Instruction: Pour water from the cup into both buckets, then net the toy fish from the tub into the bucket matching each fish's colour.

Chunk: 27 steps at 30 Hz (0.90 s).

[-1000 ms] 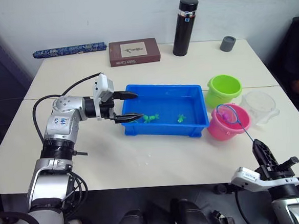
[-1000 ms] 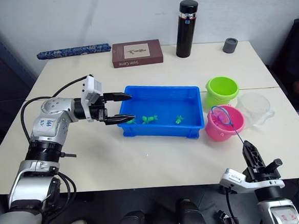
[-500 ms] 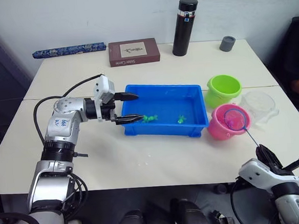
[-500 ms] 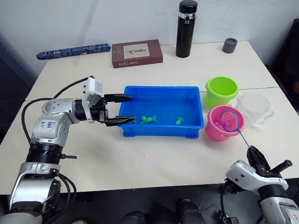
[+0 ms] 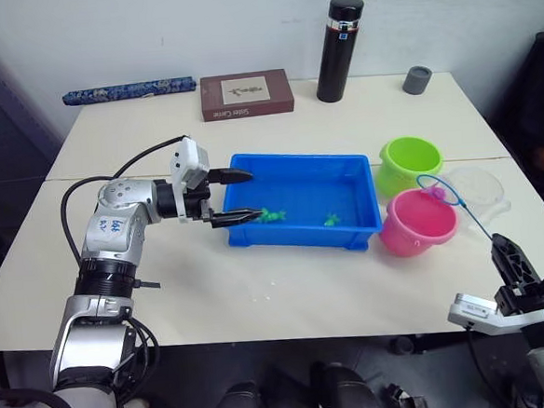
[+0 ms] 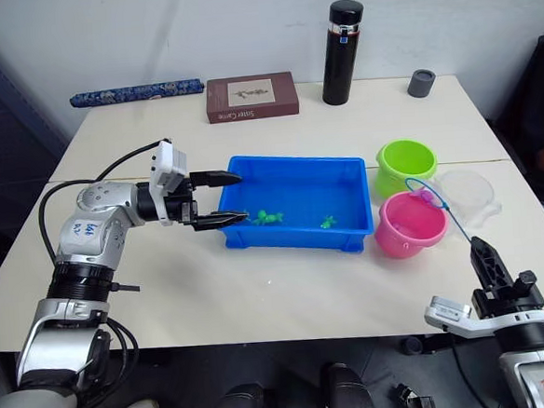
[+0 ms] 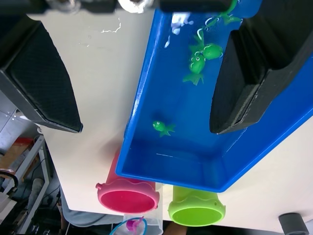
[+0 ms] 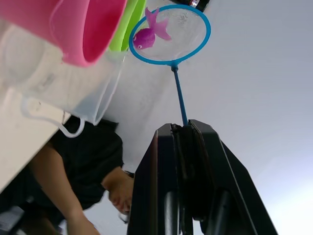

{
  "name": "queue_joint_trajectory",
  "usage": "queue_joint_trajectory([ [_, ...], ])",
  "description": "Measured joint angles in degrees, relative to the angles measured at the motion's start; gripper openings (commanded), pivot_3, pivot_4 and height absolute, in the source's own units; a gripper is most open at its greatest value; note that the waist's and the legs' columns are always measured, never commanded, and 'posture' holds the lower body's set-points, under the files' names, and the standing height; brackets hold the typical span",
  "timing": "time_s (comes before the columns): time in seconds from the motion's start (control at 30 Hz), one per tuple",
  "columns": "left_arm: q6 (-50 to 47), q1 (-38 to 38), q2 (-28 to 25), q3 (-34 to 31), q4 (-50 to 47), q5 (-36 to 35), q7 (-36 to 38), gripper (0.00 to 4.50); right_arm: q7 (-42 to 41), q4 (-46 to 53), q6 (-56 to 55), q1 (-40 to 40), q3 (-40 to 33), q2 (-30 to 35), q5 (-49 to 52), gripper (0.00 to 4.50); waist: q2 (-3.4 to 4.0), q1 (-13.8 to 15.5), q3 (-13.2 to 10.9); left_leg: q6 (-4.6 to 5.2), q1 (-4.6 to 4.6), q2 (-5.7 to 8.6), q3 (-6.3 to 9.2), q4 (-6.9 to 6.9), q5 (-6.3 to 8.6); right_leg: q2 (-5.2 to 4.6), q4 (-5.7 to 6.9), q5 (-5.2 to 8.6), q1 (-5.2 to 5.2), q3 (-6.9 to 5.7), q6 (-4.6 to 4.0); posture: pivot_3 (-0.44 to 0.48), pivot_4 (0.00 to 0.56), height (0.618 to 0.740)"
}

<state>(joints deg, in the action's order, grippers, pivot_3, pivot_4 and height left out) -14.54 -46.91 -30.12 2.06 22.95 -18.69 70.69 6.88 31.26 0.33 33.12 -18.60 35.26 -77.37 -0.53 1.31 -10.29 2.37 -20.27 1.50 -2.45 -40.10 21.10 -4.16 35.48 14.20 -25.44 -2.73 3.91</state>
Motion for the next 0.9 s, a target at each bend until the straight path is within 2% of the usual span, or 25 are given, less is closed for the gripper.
queue_joint_trajectory([
  [0.5,-0.39,0.00,-0.01,0.00,-0.32,-0.01,-0.15,4.48,4.29,-0.60,1.17,-0.36,2.58,0.17,-15.89,0.00,0.00,-0.10,0.00,-0.03,0.01,-0.01,0.00,0.00,-0.02,0.03,0.01,0.01,0.00,0.01,-0.01,0.000,0.150,0.740],
  [0.9,-0.15,-0.08,-0.46,-0.32,-0.10,-0.01,0.04,4.48,6.96,-3.78,3.53,-0.95,3.07,-0.23,-18.06,0.00,0.00,-0.13,0.00,-0.04,0.01,-0.01,0.00,0.01,-0.02,0.04,0.01,0.01,0.00,0.01,-0.02,0.000,0.150,0.740],
])
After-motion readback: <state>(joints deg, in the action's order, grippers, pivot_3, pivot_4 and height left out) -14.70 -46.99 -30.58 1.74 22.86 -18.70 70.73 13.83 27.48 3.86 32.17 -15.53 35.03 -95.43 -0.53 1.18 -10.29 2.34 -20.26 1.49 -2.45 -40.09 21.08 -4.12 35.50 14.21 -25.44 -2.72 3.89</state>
